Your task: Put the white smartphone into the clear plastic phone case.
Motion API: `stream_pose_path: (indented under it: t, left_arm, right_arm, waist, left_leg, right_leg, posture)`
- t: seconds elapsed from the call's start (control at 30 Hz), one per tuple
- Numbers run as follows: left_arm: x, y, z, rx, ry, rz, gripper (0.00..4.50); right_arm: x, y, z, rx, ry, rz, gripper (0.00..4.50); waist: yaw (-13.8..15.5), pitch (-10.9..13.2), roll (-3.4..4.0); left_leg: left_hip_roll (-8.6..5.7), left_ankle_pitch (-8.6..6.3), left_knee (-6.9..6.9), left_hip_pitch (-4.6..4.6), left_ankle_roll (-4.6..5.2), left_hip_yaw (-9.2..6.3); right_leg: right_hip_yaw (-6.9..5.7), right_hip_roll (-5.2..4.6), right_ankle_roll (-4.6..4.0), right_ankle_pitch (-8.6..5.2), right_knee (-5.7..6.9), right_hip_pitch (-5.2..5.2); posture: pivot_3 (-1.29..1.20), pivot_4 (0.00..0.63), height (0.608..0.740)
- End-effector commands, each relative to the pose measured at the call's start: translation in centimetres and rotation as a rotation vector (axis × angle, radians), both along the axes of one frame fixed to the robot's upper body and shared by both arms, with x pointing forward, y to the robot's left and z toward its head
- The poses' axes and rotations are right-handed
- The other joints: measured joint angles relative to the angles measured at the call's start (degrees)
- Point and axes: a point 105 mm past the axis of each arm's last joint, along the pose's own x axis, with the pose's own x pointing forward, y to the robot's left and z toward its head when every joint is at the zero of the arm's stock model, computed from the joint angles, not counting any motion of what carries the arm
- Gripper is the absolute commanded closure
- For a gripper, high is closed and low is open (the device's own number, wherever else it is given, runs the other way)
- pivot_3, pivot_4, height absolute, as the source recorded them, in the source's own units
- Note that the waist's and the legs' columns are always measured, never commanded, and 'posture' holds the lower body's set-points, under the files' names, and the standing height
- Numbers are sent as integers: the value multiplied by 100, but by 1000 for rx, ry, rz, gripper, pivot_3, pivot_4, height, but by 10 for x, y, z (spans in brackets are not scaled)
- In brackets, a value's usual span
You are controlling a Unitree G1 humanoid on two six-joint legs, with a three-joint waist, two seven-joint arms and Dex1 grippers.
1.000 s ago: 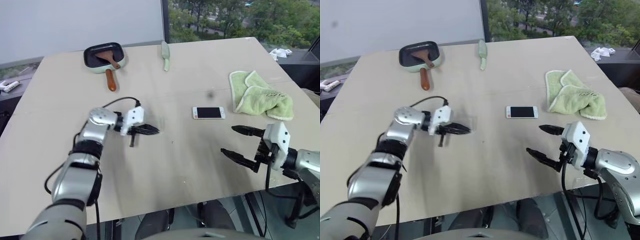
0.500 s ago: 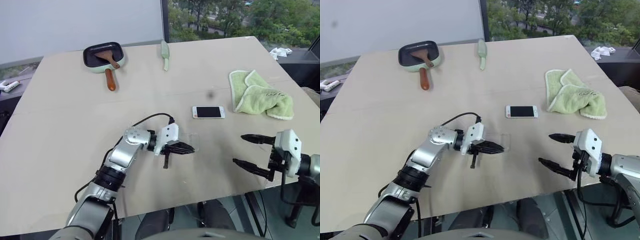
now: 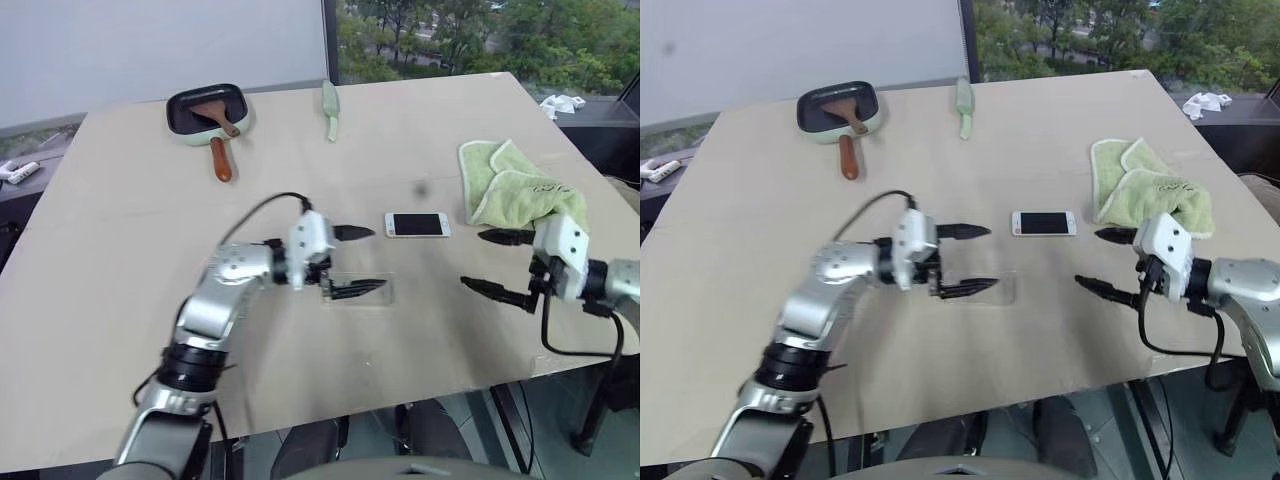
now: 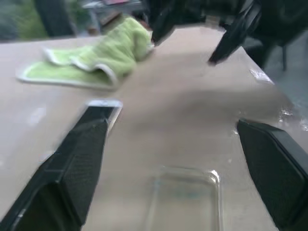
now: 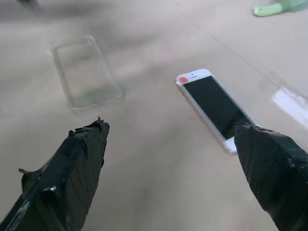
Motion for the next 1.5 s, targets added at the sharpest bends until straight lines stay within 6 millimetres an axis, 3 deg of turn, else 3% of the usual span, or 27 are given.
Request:
stream_pose_path:
  t: [0.03, 0.1, 0.2, 0.47, 0.63, 0.93, 1.13, 1.33, 1.5]
  left_arm:
    - [-3, 31, 15, -11, 3, 91, 32]
    - [-5, 65, 19, 26, 12, 195, 32]
    - [-18, 90, 22, 92, 17, 272, 32]
    - [-45, 96, 33, 111, 19, 370, 32]
    - [-53, 93, 33, 106, 39, 395, 32]
    - [-59, 92, 30, 102, 66, 420, 32]
    - [-59, 90, 29, 107, 68, 421, 32]
    - [-61, 93, 25, 110, 81, 427, 32]
    - [-62, 95, 22, 104, 97, 428, 32]
  right_arm:
    - [25, 10, 2, 32, -28, 11, 0]
    - [51, 18, -7, 53, -1, 8, 0]
    - [76, 23, -16, 6, 34, 51, 0]
    - [109, 23, -31, -120, 103, 51, 0]
    - [106, 15, -49, -234, 206, 67, 0]
    - [128, 29, -36, -172, 138, -54, 0]
    - [121, 32, -54, -253, 212, -19, 0]
    - [110, 49, -50, -188, 257, 118, 0]
    - [104, 52, -50, -190, 269, 175, 0]
  waist:
    - [-24, 3, -5]
    - [-88, 6, -5]
    - [-61, 11, 1]
    - [-54, 19, 10]
    - [-90, 20, 15]
    - [-205, 18, 16]
    - [-232, 13, 15]
    - [-241, 12, 15]
    - [-250, 12, 15]
  left_leg:
    - [0, 0, 0, -1, 0, -1]
    - [-1, 0, 1, -2, 0, 2]
    - [-1, 0, -4, 2, 0, 15]
    - [-5, 0, -12, -37, -1, -2]
    - [-2, 6, -27, -29, -10, 6]
    - [3, 11, -31, -20, -19, 14]
    - [7, 12, -34, -7, -19, 32]
    - [9, 12, -42, -1, -19, 43]
    - [15, 12, -70, 0, -20, 47]
  right_leg:
    - [-1, 0, 0, 0, -2, 0]
    - [-2, 1, 0, 1, -4, 0]
    - [-2, 3, -1, 1, -3, -6]
    - [-7, -4, -3, 1, -20, -38]
    - [3, 0, -6, 2, -13, -41]
    - [20, 7, -14, 8, -6, -40]
    - [37, 12, -15, 9, 5, -40]
    - [43, 14, -15, 9, 6, -41]
    - [48, 16, -16, 8, -6, -52]
  posture:
    - [0, 150, 740]
    - [0, 150, 740]
    - [0, 150, 740]
    - [0, 150, 740]
    - [0, 150, 740]
    - [0, 150, 740]
    - [0, 150, 740]
    - [0, 150, 740]
    - [0, 150, 740]
